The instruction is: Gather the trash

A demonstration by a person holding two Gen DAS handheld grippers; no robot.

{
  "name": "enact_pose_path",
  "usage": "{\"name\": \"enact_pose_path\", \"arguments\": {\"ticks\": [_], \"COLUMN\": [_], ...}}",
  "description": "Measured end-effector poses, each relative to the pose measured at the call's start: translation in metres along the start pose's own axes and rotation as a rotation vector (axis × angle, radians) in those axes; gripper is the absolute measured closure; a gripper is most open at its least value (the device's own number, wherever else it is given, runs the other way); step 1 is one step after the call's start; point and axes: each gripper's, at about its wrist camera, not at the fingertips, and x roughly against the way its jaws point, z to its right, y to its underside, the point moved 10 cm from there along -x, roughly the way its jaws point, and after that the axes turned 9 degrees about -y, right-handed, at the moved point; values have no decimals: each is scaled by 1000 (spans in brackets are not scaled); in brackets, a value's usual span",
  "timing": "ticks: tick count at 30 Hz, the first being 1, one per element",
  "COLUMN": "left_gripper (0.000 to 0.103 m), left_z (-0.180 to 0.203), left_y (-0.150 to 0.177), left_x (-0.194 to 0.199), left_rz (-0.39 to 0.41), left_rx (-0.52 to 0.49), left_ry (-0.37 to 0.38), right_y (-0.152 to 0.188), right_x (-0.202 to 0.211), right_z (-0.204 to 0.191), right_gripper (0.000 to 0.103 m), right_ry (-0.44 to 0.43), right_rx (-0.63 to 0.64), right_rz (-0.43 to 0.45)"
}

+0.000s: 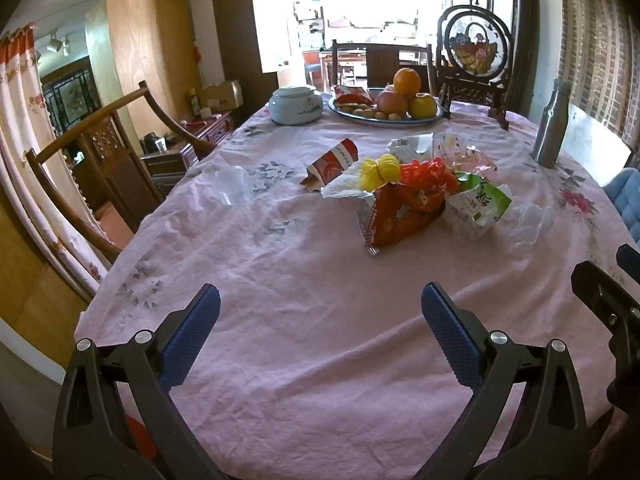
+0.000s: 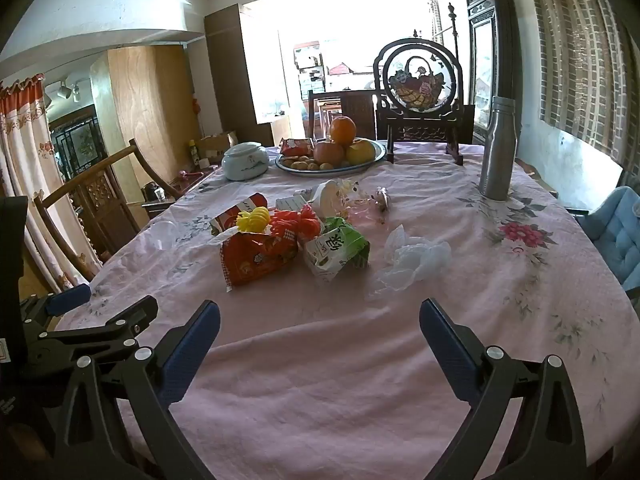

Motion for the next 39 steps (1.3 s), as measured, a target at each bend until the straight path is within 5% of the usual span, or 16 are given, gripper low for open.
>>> {"name": "enact_pose_path", "arguments": {"ticks": [39], "left_gripper": [6], "left_z": [3], "left_y": [-12], "left_x": [-4], "left_rz": [8], "left_rx": [-10], "left_ry": [30], "right_y": [-19], "right_x": [8], "right_z": [11], "right_gripper": [5], "right_ry": [49], "right_rx": [14], "right_rz": [32]}}
